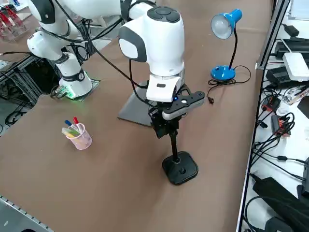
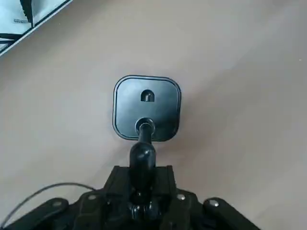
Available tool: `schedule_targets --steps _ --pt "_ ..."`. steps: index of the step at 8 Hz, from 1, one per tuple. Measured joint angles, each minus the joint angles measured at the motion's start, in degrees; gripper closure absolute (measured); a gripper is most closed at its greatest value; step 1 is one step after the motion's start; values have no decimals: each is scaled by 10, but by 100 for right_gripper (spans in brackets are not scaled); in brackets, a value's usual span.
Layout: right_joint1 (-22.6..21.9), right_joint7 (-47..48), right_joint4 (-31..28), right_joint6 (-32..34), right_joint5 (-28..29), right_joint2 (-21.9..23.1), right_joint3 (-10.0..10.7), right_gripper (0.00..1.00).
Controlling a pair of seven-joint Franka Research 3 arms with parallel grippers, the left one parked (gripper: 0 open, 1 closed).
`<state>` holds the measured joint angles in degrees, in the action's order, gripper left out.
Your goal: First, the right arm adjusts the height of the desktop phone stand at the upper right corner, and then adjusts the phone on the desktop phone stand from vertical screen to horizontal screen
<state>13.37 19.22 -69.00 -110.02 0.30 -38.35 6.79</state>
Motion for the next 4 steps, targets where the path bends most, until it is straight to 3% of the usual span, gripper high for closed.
schedule_targets --steps 1,4 --pt "0 0 -1 -1 0 -3 0 59" --pt "-1 -3 2 -3 -10 -11 0 4"
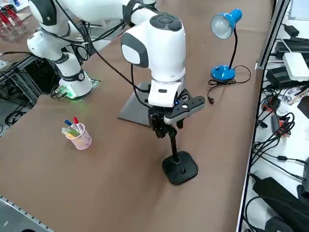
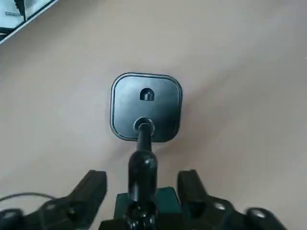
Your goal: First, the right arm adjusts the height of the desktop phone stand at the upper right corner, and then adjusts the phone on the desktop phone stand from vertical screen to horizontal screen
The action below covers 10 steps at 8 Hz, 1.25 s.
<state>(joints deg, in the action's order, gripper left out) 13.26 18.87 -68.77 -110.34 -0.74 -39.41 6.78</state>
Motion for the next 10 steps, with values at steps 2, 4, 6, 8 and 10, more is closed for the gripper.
schedule_targets --steps 2,4,6,8,10 --pt "-7 -39 45 57 -30 8 -2 0" --pt "-25 -112 91 122 -36 24 -4 0" --pt "-69 -151 99 141 -78 28 -9 0" --pt "-125 -181 97 146 -119 21 -10 0" --pt "-142 -256 82 148 -125 11 -12 0"
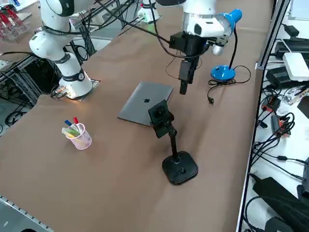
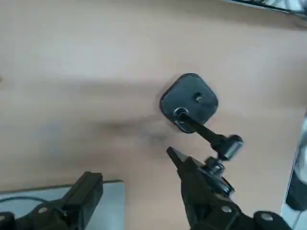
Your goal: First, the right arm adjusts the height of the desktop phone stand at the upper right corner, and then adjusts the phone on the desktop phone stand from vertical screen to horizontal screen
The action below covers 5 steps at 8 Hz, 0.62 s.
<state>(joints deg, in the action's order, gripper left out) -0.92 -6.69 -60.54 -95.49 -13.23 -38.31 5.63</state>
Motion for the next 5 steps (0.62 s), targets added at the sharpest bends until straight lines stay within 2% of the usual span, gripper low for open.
schedule_targets --steps 1,3,5 --pt "-7 -36 -8 0 -23 -9 -1 0" --pt "-27 -120 -16 -9 -122 -46 -4 0" --pt "-42 -176 -16 -21 -195 -92 -4 0"
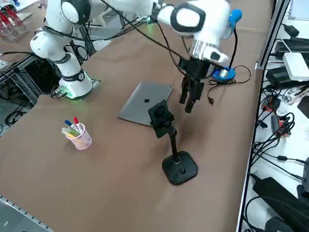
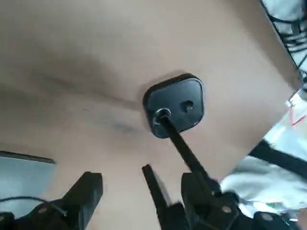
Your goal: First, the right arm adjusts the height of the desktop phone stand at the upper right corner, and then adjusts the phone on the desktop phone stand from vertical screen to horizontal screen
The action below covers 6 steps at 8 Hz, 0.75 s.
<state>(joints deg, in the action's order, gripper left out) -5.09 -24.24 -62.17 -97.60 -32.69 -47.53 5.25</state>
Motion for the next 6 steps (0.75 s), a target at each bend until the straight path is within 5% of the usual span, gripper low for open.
schedule_targets --steps 6 --pt "-10 -109 15 64 -156 -81 3 0"
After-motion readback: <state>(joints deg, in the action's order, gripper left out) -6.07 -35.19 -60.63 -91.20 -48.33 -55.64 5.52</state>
